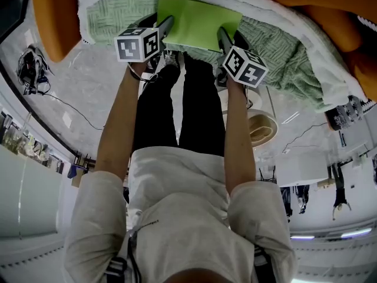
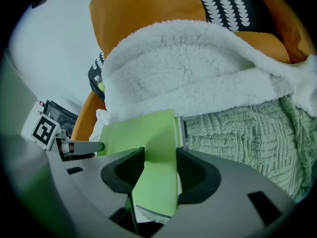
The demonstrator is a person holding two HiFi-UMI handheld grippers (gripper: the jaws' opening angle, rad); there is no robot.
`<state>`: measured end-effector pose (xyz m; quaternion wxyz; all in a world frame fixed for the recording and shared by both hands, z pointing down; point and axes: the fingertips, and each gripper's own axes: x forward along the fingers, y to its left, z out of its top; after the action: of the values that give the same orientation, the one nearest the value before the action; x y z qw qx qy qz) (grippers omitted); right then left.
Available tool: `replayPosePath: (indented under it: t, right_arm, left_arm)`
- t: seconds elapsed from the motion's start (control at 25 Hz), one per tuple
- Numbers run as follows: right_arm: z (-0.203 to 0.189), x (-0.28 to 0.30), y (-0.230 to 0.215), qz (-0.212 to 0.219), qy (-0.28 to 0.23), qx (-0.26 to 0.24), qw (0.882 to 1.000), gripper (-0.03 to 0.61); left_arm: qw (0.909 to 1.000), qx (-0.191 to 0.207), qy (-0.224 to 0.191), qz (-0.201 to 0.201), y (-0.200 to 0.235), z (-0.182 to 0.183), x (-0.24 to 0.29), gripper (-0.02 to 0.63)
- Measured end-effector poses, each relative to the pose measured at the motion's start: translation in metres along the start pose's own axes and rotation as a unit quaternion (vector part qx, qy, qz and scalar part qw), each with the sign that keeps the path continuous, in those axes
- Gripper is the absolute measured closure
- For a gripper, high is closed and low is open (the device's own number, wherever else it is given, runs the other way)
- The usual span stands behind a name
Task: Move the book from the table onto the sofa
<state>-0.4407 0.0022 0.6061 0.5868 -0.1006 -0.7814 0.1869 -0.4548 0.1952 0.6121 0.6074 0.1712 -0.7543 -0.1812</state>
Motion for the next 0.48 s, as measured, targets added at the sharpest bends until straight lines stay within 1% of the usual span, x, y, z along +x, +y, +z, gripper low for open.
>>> replayPosePath:
  t: [0.12, 0.24, 0.48]
  right_arm:
    - [0.0008, 0.0004, 0.0019, 0.001, 0.002, -0.001, 1.0, 0.396]
    - [0.0013, 0.0017, 0.0011, 0.002, 0.001, -0.001, 1.0, 0.396]
    - [0.0026, 0.0045, -0.0001, 0.004, 0.003, 0.005, 1.0, 0.396]
  left_arm:
    - [1.0, 0.002, 0.0, 0.0, 0.0016, 0.0015, -0.0014, 0.419]
    - [0.9999, 0.012, 0.0, 0.003, 0.0012, 0.0033, -0.0006, 0.419]
    - [0.9999, 0.009, 0.005, 0.006, 0.002, 0.004, 0.0033, 0.419]
